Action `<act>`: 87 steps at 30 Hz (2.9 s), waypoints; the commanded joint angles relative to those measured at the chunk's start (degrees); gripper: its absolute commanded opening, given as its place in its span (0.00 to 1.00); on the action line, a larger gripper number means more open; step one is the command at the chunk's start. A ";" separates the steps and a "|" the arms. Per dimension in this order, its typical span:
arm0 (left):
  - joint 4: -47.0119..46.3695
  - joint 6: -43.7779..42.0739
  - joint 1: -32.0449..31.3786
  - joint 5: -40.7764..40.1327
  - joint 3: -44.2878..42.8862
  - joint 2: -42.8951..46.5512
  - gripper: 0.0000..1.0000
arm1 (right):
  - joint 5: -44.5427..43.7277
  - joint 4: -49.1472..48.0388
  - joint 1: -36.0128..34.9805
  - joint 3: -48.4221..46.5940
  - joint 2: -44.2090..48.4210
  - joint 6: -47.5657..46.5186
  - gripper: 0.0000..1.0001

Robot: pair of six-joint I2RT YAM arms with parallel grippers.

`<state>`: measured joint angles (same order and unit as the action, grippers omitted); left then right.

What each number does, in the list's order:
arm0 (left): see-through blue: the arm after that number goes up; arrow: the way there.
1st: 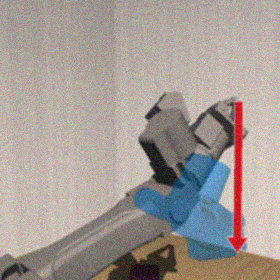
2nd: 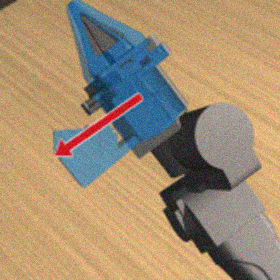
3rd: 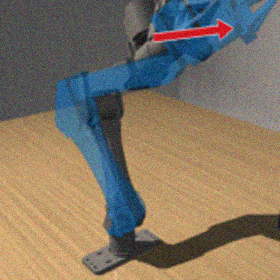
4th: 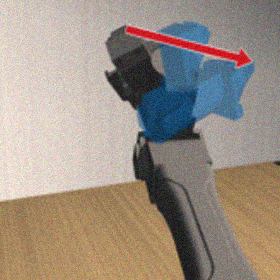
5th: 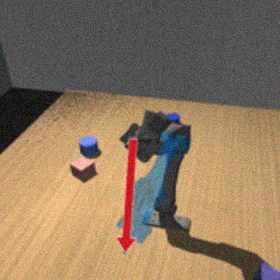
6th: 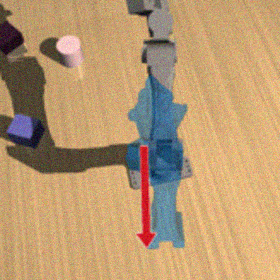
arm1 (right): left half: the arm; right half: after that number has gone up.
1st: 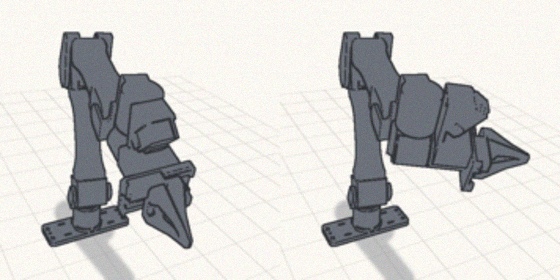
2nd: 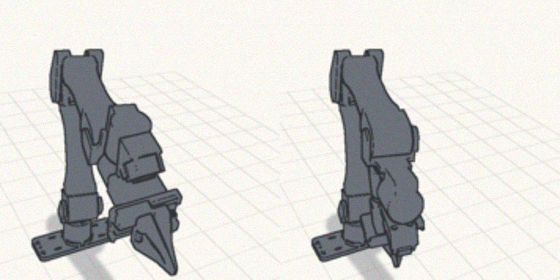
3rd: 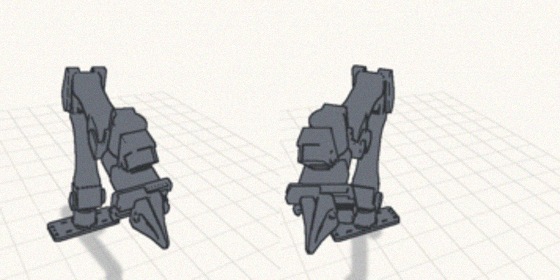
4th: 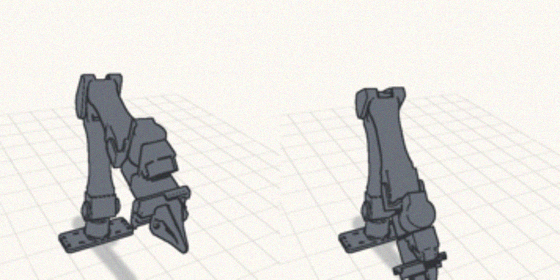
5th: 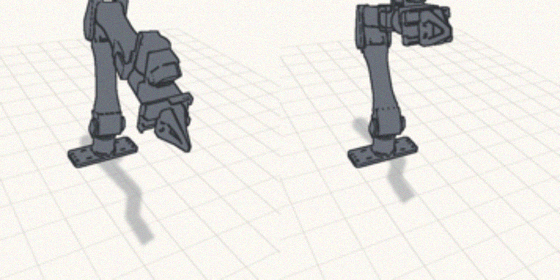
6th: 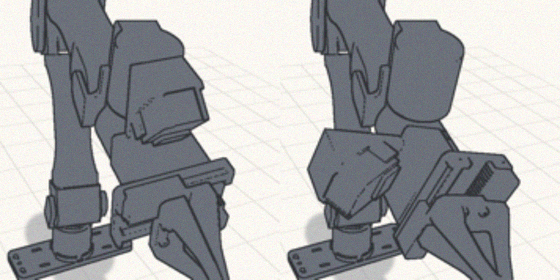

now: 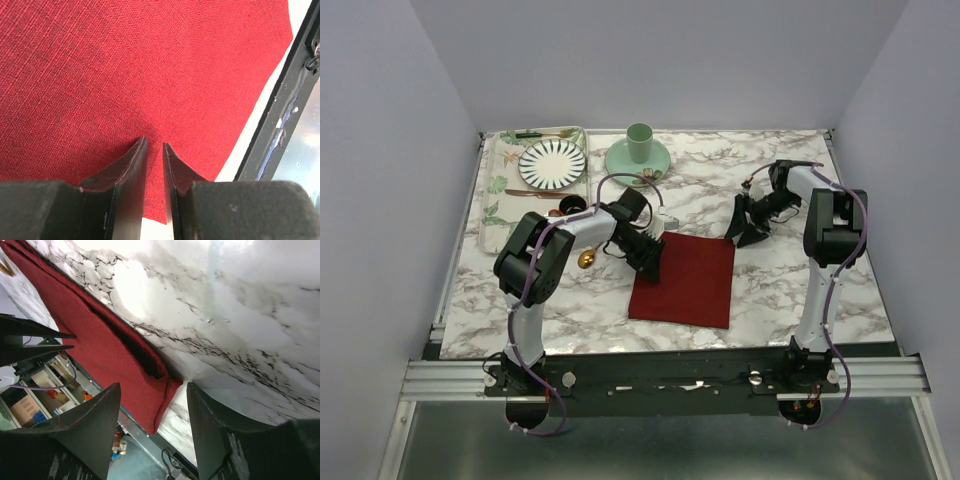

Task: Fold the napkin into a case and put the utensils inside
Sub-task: Pick up the lower triangle-folded napkin from the center of the board.

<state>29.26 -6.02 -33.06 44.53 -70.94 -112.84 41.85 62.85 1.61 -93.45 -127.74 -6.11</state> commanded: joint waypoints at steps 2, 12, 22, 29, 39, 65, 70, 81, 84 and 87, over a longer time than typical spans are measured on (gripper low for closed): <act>2.47 -1.27 0.71 -2.61 -0.70 -0.81 0.31 | -4.66 0.09 -1.52 0.81 -0.40 0.04 0.64; 7.31 -6.10 3.52 -5.76 4.74 1.48 0.26 | -1.33 -3.78 -4.24 5.46 4.07 5.13 0.67; 8.71 -8.57 5.55 -5.42 5.20 2.18 0.26 | -2.74 -9.06 -5.12 7.41 5.14 8.74 0.66; 10.03 -9.62 5.55 -5.34 3.35 1.30 0.26 | -4.23 -9.06 -7.84 2.57 2.41 8.48 0.65; 9.86 -9.27 5.55 -5.16 2.47 1.04 0.25 | -7.92 -10.29 -10.31 2.75 0.92 9.80 0.56; -1.12 1.44 8.44 3.36 5.98 11.84 0.50 | -3.17 -12.66 -14.52 6.87 12.42 -9.44 0.01; -8.50 13.03 13.54 4.86 11.34 16.50 0.50 | -5.54 -14.51 -17.33 9.60 16.20 -14.88 0.01; -28.99 32.47 21.01 6.01 20.22 22.92 0.45 | -10.99 -20.13 -24.19 18.47 24.99 -29.21 0.01; -28.90 32.39 21.63 5.39 20.22 23.19 0.45 | -12.05 -21.45 -26.82 19.79 26.75 -34.57 0.01; -28.99 32.39 22.42 3.81 20.57 23.80 0.45 | -12.23 -23.21 -29.37 22.42 29.39 -40.54 0.01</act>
<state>3.66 23.88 -11.62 49.28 -50.74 -91.57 31.83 43.51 -24.67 -74.28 -102.52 -35.92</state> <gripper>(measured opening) 0.449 0.016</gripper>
